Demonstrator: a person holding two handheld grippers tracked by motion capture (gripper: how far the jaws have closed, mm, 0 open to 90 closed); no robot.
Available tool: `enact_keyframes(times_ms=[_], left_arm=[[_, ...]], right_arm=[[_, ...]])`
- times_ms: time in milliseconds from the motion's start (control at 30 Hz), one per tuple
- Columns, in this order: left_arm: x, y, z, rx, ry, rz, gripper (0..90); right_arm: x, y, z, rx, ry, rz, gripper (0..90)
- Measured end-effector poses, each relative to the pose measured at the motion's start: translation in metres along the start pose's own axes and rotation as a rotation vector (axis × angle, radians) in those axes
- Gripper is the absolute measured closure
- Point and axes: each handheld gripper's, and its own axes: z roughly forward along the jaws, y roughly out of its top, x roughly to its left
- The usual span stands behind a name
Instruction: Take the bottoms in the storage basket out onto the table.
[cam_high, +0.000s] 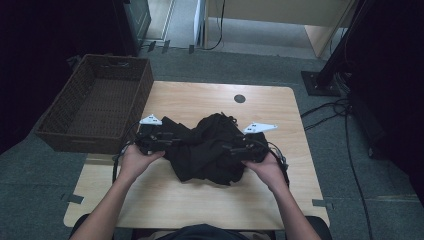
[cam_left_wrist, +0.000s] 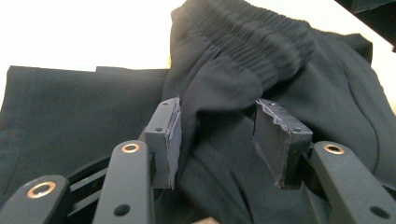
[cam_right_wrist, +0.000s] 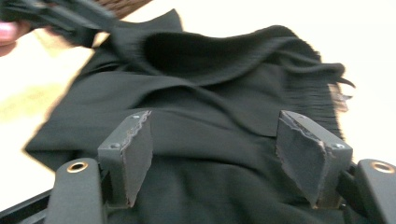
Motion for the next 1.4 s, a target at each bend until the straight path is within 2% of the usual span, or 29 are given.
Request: enact_keyframes(times_ms=[33, 100, 133, 200, 233, 267, 300, 333, 367, 400, 433, 467, 500, 533, 567, 600, 667, 733, 833, 900, 967, 1000, 1033, 1100, 1133, 1167, 1233, 1367, 1400], left_arm=[[-0.001, -0.002, 0.000, 0.002, -0.001, 0.003, 51.3], [-0.001, -0.006, 0.001, -0.001, -0.002, 0.010, 51.5], [-0.001, -0.007, 0.002, 0.001, -0.002, 0.008, 51.5], [-0.001, -0.009, 0.005, 0.008, 0.000, 0.004, 51.8], [0.000, -0.011, 0.008, 0.011, -0.002, 0.003, 52.0], [0.000, -0.011, 0.008, 0.011, -0.002, 0.003, 52.0], [0.000, -0.012, 0.010, 0.015, -0.002, 0.010, 52.0], [0.000, -0.012, 0.010, 0.015, -0.002, 0.010, 52.0], [0.000, -0.012, 0.011, 0.018, -0.004, 0.010, 52.0], [0.000, -0.013, 0.012, 0.022, -0.006, 0.009, 52.0], [0.000, -0.015, 0.013, 0.018, -0.010, 0.010, 52.0], [0.000, -0.015, 0.013, 0.018, -0.010, 0.010, 52.0], [0.000, -0.016, 0.013, 0.027, -0.002, 0.017, 51.9], [0.001, -0.018, 0.012, 0.032, 0.004, 0.022, 51.9], [0.001, -0.018, 0.012, 0.032, 0.004, 0.022, 51.7], [0.001, -0.018, 0.011, 0.031, 0.006, 0.022, 51.7], [0.003, -0.020, 0.010, 0.019, 0.003, 0.016, 51.4], [0.005, -0.020, 0.008, 0.013, 0.010, 0.010, 51.4], [0.005, -0.019, 0.002, 0.004, 0.031, 0.012, 53.5], [0.004, -0.019, -0.005, -0.018, 0.030, 0.022, 54.2], [0.005, -0.020, -0.006, -0.018, 0.050, 0.035, 55.8], [0.009, -0.023, -0.002, -0.006, 0.062, 0.027, 56.1], [0.009, -0.023, -0.002, -0.006, 0.062, 0.027, 56.1], [0.020, -0.026, 0.003, 0.000, 0.070, -0.004, 56.5], [0.020, -0.026, 0.003, 0.000, 0.070, -0.004, 56.9], [0.023, -0.027, 0.006, -0.003, 0.069, -0.021, 56.9], [0.028, -0.028, 0.009, 0.015, 0.070, -0.033, 59.9], [0.029, -0.030, 0.009, 0.018, 0.099, 0.019, 60.8], [0.030, -0.031, 0.010, 0.027, 0.111, 0.027, 63.2]], right_arm=[[0.006, 0.000, 0.003, 0.006, 0.020, -0.010, 25.1], [0.022, -0.003, 0.021, 0.041, 0.075, -0.040, 22.3], [0.022, -0.003, 0.021, 0.041, 0.075, -0.040, 22.3], [0.031, -0.004, 0.038, 0.070, 0.088, -0.052, 19.5], [0.038, -0.004, 0.054, 0.098, 0.099, -0.083, 14.3], [0.038, -0.004, 0.054, 0.098, 0.099, -0.083, 14.3], [0.043, -0.005, 0.069, 0.126, 0.072, -0.111, 14.3], [0.043, -0.005, 0.069, 0.126, 0.072, -0.111, 14.3], [0.045, -0.008, 0.080, 0.151, 0.061, -0.142, 15.8], [0.045, -0.008, 0.080, 0.151, 0.061, -0.142, 15.8], [0.045, -0.013, 0.089, 0.180, 0.030, -0.187, 32.2], [0.045, -0.013, 0.089, 0.180, 0.030, -0.187, 32.2], [0.042, -0.017, 0.094, 0.180, -0.009, -0.214, 44.2], [0.039, -0.017, 0.094, 0.174, -0.012, -0.178, 52.2], [0.039, -0.017, 0.094, 0.174, -0.012, -0.178, 52.2], [0.036, -0.015, 0.092, 0.176, -0.003, -0.139, 60.6], [0.025, -0.006, 0.085, 0.187, 0.056, -0.055, 70.5], [0.024, -0.002, 0.081, 0.190, 0.056, -0.051, 71.4], [0.021, 0.016, 0.064, 0.174, 0.043, -0.090, 72.2], [0.019, 0.020, 0.060, 0.166, 0.046, -0.084, 72.2], [0.012, 0.028, 0.053, 0.148, 0.064, -0.063, 72.1], [0.005, 0.034, 0.048, 0.144, 0.067, -0.051, 72.1], [0.005, 0.034, 0.048, 0.144, 0.067, -0.051, 72.1], [-0.001, 0.039, 0.045, 0.143, 0.057, -0.059, 72.0], [-0.001, 0.039, 0.045, 0.143, 0.057, -0.059, 72.0], [-0.002, 0.038, 0.045, 0.144, 0.054, -0.057, 71.9], [-0.004, 0.032, 0.048, 0.142, 0.048, -0.057, 71.3], [-0.004, 0.022, 0.052, 0.150, 0.053, -0.047, 69.1], [-0.004, 0.018, 0.055, 0.156, 0.056, -0.042, 64.8]])
